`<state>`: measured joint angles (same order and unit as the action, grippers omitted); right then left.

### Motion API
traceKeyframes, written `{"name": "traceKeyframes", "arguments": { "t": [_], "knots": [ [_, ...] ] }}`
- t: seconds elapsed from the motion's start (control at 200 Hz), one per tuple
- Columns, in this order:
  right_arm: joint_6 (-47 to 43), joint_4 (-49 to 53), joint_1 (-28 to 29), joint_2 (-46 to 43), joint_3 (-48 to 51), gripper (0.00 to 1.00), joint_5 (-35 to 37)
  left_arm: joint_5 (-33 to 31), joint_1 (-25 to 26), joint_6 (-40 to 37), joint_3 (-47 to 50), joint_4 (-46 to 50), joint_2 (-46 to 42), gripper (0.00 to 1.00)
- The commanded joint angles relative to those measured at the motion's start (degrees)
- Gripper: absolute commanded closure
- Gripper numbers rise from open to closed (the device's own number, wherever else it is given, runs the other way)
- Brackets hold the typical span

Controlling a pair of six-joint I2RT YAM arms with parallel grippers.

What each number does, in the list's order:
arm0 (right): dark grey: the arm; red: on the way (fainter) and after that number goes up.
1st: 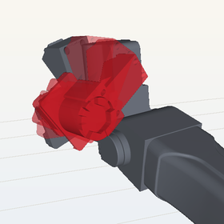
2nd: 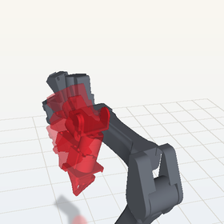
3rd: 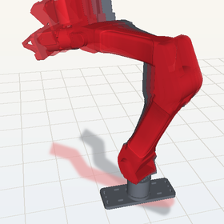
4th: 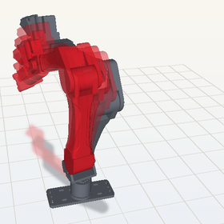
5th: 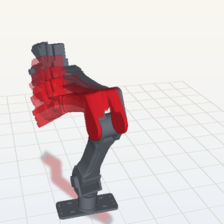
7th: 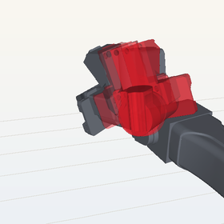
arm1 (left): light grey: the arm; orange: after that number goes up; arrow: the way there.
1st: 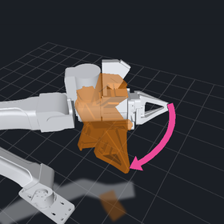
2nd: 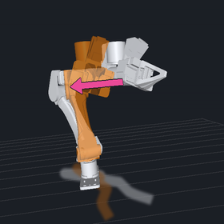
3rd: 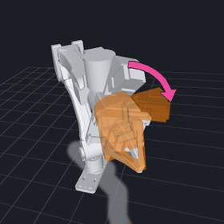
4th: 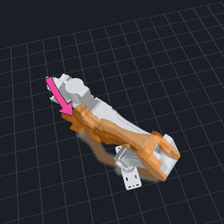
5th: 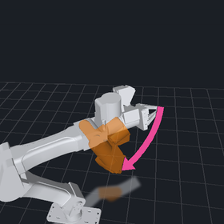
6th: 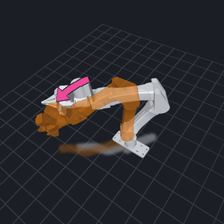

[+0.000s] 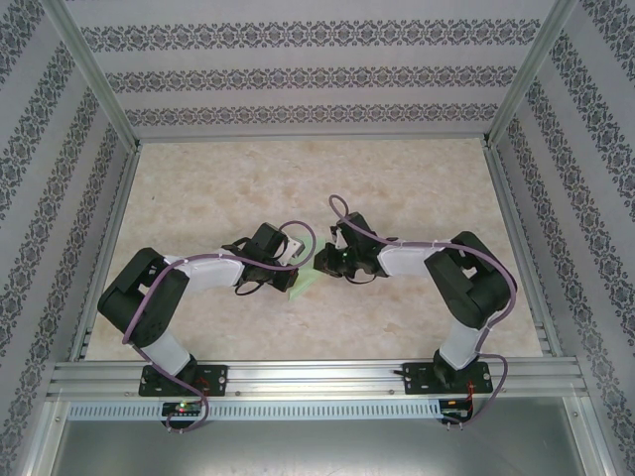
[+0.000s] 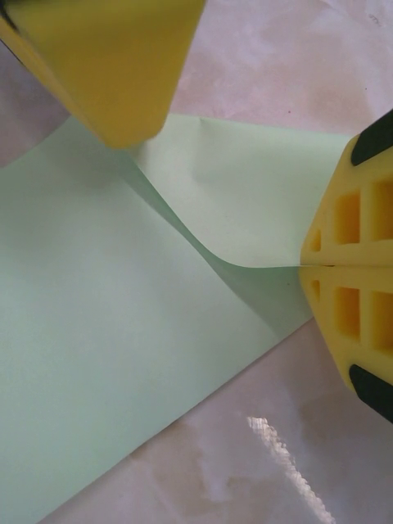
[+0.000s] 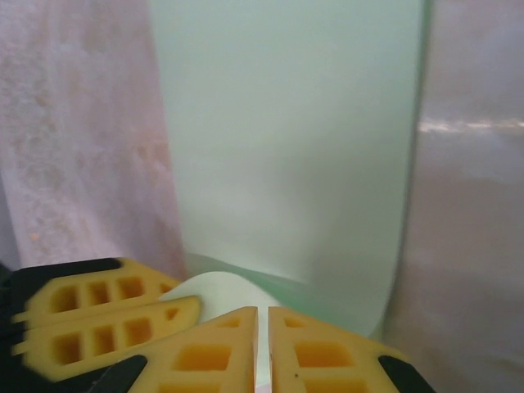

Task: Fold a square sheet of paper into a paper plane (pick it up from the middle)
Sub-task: Third fold the triangle at the center of the table.

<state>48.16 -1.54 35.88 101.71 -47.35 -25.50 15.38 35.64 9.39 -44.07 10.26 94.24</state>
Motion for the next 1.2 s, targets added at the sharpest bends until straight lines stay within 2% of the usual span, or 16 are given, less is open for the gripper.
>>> {"name": "traceKeyframes", "arguments": {
  "t": [0.0, 0.135, 0.435, 0.664, 0.869, 1.059, 1.194],
  "knots": [
    [-0.8, 4.7, -0.4, 2.8, -1.2, 0.89, 3.8, 0.1, -0.6, -1.1, -0.3, 1.7, 1.3, 0.97],
    [-1.6, 8.0, 0.2, 3.7, -1.9, 0.9, 4.2, 0.4, -0.6, -1.2, -0.3, 1.6, 1.4, 0.97],
    [-3.2, 8.5, -0.9, -3.5, -4.3, 0.88, 3.4, 1.0, -0.6, -1.4, -0.6, 1.9, 2.1, 0.97],
    [-2.1, 7.0, -2.0, 0.3, -4.2, 0.88, 3.0, 1.1, -0.6, -1.4, -0.7, 1.9, 2.1, 0.97],
    [-2.5, 10.5, -2.1, 3.6, -4.3, 0.9, 5.2, 1.1, -0.6, -1.4, -0.6, 2.0, 2.1, 0.97],
    [-4.4, 12.2, -1.8, -3.6, -4.9, 0.88, 6.8, 1.2, -0.7, -1.3, -0.7, 2.0, 2.1, 0.97],
    [-0.5, 6.0, 0.0, -8.0, -1.3, 0.88, 4.8, 1.2, -0.6, -1.3, -0.7, 1.9, 2.3, 0.97]
  ]
}}
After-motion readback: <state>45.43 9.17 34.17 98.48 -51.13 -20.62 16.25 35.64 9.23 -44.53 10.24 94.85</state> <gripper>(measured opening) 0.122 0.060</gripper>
